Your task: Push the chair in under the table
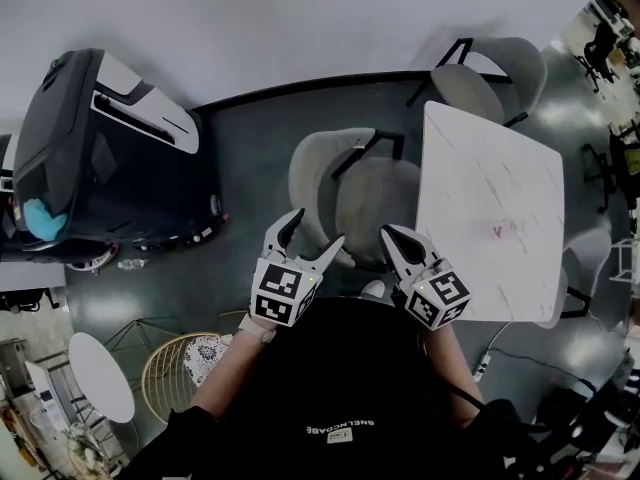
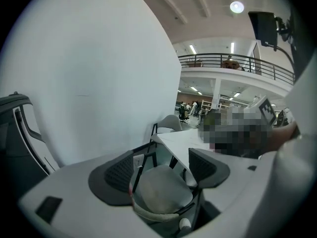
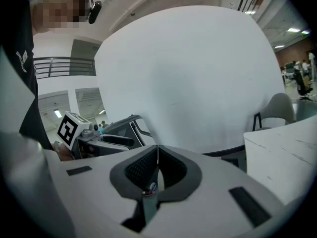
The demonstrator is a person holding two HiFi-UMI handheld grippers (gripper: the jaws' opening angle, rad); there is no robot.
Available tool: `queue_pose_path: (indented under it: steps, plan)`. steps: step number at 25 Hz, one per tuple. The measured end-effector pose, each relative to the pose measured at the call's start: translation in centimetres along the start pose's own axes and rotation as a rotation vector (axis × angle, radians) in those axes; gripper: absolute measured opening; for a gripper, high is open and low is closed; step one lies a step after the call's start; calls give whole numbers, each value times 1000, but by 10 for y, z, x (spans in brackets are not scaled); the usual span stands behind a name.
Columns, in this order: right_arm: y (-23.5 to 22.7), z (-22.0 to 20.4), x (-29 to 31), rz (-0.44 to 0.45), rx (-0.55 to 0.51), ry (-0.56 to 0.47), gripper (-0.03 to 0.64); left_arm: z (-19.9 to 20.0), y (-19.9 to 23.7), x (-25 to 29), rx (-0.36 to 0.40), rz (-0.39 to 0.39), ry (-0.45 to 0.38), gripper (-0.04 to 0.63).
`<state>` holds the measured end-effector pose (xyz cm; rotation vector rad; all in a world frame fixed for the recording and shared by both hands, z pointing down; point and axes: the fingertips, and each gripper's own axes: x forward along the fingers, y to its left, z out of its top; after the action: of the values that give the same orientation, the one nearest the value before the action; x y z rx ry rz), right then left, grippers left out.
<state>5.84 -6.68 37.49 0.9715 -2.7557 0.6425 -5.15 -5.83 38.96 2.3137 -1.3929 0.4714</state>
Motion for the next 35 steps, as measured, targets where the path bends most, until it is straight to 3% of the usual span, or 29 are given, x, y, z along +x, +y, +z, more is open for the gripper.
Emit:
queue_pose_path:
  steps: [4,13,25,31,35]
  plan:
    - [-2,7,5,4,6,-17,11,12,-5,-2,8,-10,-17,354]
    - [-14,17,4,-8,36,-43,11,18,-7,8,-54,-40,-24,345]
    - [-2,29,-1,23,-34,-52,11,42,-5,1,-68,-49,-115,249]
    - [3,26,2,38,-53,-43,11,38,-1,-2,-79,-50,-127,179]
    - [5,26,3,41,-37,-43,11,40,5,-8,-112,-51,-154,58]
